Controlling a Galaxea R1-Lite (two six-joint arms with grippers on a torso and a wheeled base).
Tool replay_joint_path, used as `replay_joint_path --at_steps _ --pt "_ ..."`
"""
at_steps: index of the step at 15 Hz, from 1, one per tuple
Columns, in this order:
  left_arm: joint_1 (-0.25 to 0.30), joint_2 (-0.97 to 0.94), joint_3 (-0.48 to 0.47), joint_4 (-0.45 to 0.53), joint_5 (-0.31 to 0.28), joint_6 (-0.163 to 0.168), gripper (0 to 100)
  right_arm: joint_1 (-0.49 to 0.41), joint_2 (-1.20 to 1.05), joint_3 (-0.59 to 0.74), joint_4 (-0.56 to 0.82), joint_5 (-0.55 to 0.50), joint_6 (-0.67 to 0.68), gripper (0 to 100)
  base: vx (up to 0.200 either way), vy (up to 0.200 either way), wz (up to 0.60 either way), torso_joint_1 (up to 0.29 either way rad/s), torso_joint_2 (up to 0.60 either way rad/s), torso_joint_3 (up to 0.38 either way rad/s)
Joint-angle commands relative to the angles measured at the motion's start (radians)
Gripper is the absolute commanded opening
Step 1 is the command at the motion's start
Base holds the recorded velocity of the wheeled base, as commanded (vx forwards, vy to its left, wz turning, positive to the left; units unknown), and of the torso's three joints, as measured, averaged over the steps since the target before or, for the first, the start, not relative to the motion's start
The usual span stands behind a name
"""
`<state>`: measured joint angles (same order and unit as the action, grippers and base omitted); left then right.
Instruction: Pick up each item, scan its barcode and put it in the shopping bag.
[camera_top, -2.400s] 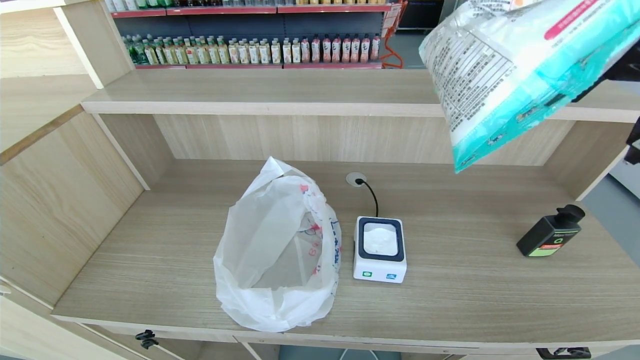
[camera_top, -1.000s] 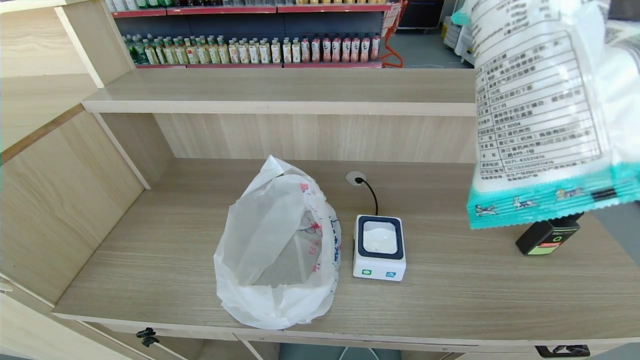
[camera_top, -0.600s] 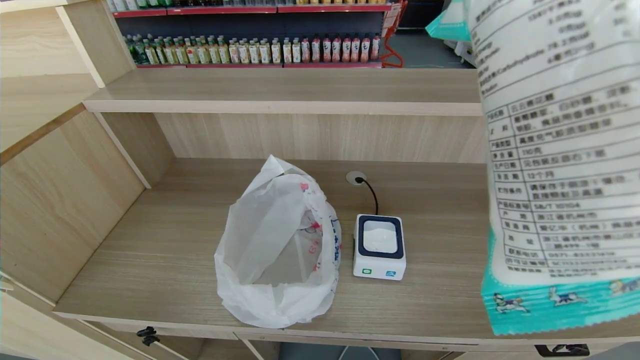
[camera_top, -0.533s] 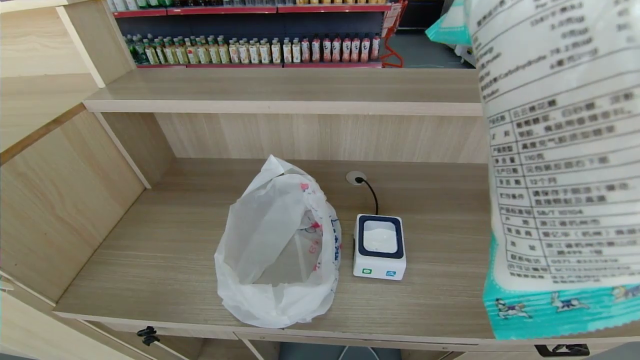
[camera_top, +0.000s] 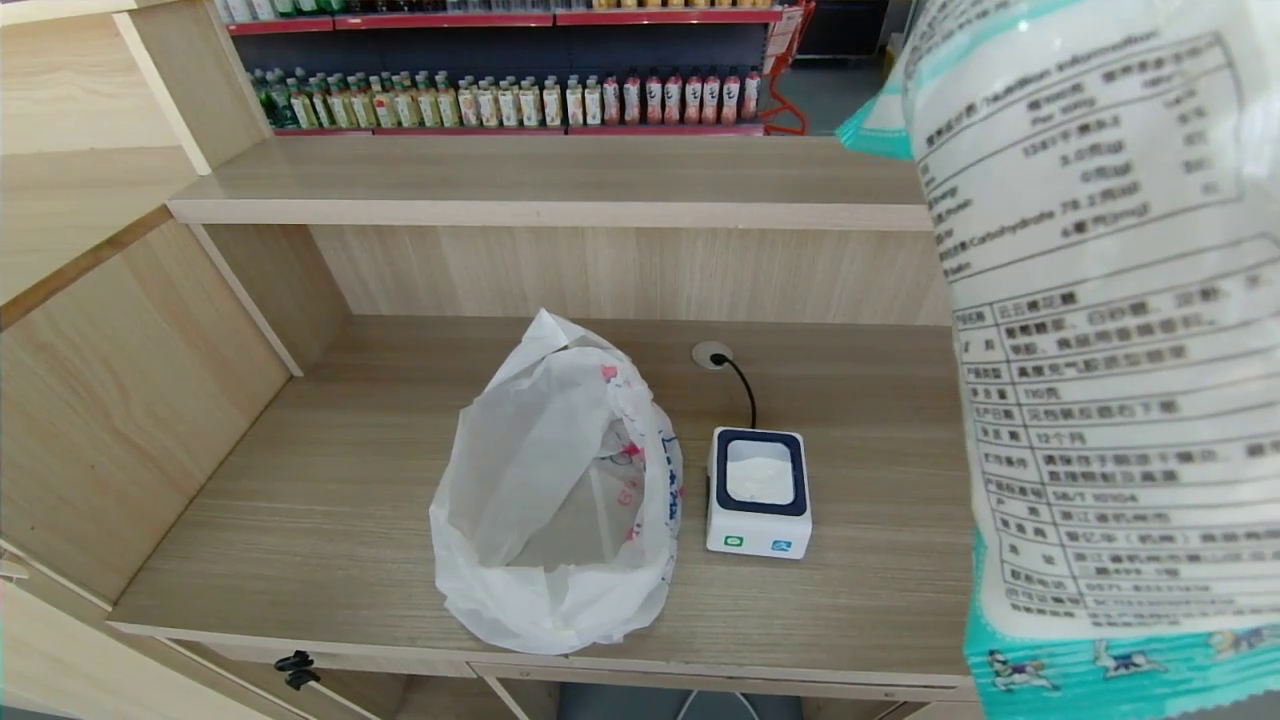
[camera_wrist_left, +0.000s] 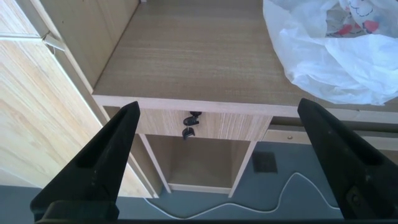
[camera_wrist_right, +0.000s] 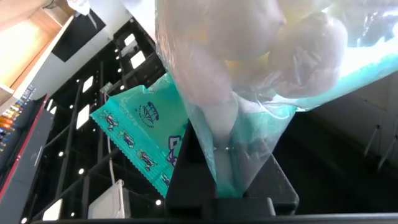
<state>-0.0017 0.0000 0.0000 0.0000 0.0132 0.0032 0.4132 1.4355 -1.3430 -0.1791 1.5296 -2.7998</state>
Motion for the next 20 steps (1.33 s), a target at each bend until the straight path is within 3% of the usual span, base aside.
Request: replay_joint_path --at_steps 1,5,7,8,12,13,14,15,17,18,20 --pt "0.0 0.0 0.0 0.0 0.001 0.0 100 0.001 -0.001 0.008 0.0 0.041 -0.08 0 0.0 0.0 0.0 0.0 0.0 0.0" --pt "0.0 0.002 0.0 0.0 0.001 0.0 100 0.009 -0.003 -0.036 0.018 0.032 -0.08 0 0.0 0.0 0.0 0.0 0.0 0.0" --pt "0.0 0.002 0.0 0.0 0.001 0.0 100 0.044 0.017 -0.153 0.024 0.023 0.043 0 0.0 0.0 0.0 0.0 0.0 0.0" --pt "0.0 0.002 0.0 0.0 0.001 0.0 100 0.056 0.014 -0.22 0.026 -0.042 0.079 0 0.0 0.0 0.0 0.0 0.0 0.0" --pt "0.0 0.002 0.0 0.0 0.001 0.0 100 0.012 0.025 -0.32 0.001 -0.436 0.434 0 0.0 0.0 0.0 0.0 0.0 0.0" --pt "0.0 0.0 0.0 0.0 0.001 0.0 100 0.012 0.029 -0.334 -0.017 -0.493 0.479 0 0.0 0.0 0.0 0.0 0.0 0.0" --pt "0.0 0.0 0.0 0.0 0.001 0.0 100 0.012 0.042 -0.369 -0.04 -0.703 0.591 0 0.0 0.0 0.0 0.0 0.0 0.0" --pt "0.0 0.0 0.0 0.0 0.001 0.0 100 0.009 0.04 -0.374 -0.037 -0.914 0.724 0 0.0 0.0 0.0 0.0 0.0 0.0" --pt "0.0 0.0 0.0 0.0 0.001 0.0 100 0.036 0.022 -0.374 -0.002 -1.134 1.069 0 0.0 0.0 0.0 0.0 0.0 0.0" --pt "0.0 0.002 0.0 0.0 0.001 0.0 100 0.11 0.019 -0.375 -0.002 -1.266 1.275 0 0.0 0.0 0.0 0.0 0.0 0.0" --pt "0.0 0.0 0.0 0.0 0.001 0.0 100 0.161 -0.012 -0.386 0.064 -1.517 1.56 0 0.0 0.0 0.0 0.0 0.0 0.0"
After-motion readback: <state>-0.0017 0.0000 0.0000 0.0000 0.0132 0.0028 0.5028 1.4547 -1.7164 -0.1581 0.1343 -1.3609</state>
